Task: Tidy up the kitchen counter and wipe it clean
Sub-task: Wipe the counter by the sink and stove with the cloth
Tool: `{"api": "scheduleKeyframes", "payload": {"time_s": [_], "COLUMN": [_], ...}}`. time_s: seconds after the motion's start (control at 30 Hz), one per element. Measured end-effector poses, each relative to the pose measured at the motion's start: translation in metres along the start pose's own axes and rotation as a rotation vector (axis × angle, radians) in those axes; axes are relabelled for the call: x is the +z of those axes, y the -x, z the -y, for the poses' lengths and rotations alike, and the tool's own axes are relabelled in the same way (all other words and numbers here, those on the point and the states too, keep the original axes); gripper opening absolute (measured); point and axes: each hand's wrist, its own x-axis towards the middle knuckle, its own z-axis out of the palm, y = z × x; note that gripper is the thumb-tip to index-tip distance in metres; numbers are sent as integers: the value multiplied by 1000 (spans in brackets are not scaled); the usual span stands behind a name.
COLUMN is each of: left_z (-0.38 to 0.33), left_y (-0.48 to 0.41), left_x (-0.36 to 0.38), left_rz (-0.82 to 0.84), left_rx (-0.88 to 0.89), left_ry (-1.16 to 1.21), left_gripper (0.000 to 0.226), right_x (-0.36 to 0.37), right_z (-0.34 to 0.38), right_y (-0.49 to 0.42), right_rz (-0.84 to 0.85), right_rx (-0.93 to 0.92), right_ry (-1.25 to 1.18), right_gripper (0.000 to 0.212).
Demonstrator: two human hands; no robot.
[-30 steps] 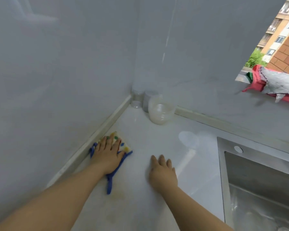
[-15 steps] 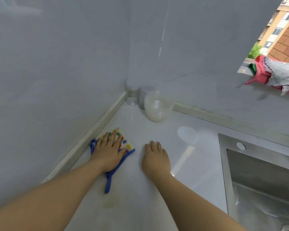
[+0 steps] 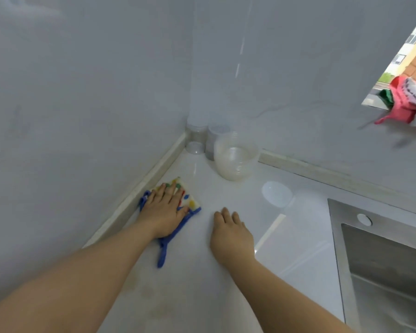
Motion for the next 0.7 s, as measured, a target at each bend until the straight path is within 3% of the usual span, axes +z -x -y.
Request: {"api": "scheduleKeyframes", "payload": {"time_s": [0.07,0.23,0.3,0.37,0.43,0.53,0.7], "left_z": [8,31,38,39,38,32,39], "left_y": [27,86,106,124,140,164,176], "left_x": [4,15,23,32,40,48,47], "left_rz": [14,41,20,-54,-106,-113,42], "left_rx": [35,111,114,75,28,55,254], "left_ry": [8,-10,-4,19,19,29,-34], "left_gripper": [63,59,64,83,100,103,111], "right_x": [-8,-1,8,19,24,23,30], "right_z": [-3,0,14,24,31,43,50], "right_y": [-1,12,36,53,68,93,127], "right_rz": [56,80,-18,-61,-67,-112,-149], "right_rx": [-5,37,85,117,144,200,305], "right_ry": [-42,-102,-72,-67,-97,-135,-149], "right_gripper": [49,51,70,92,81,45,46]}}
